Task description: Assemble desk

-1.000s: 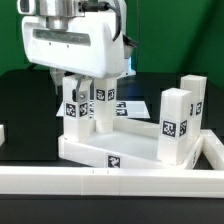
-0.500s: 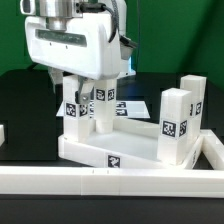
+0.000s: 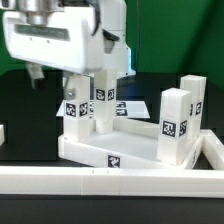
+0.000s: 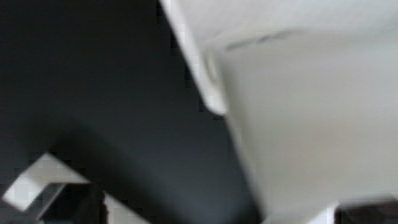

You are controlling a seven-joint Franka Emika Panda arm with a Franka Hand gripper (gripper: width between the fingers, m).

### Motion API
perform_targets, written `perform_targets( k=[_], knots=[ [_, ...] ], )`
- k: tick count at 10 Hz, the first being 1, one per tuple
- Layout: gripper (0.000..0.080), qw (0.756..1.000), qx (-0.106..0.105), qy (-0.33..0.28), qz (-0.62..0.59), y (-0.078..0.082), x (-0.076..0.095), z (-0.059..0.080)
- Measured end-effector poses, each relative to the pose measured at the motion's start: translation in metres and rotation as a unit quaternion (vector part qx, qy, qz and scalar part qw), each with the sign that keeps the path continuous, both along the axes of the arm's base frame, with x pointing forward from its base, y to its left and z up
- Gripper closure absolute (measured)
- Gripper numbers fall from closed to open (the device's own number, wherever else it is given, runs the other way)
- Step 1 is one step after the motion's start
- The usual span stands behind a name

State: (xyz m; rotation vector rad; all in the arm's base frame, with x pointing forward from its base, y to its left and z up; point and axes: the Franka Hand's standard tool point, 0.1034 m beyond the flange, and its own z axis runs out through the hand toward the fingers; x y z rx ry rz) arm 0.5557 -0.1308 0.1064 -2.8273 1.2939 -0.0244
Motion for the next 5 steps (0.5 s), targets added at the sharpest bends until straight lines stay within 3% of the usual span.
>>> perform_targets(
  k=[5],
  knots=[
    [0.0151, 1.000, 0.000, 0.001, 0.000, 0.0004, -0.0004, -0.0012]
  ],
)
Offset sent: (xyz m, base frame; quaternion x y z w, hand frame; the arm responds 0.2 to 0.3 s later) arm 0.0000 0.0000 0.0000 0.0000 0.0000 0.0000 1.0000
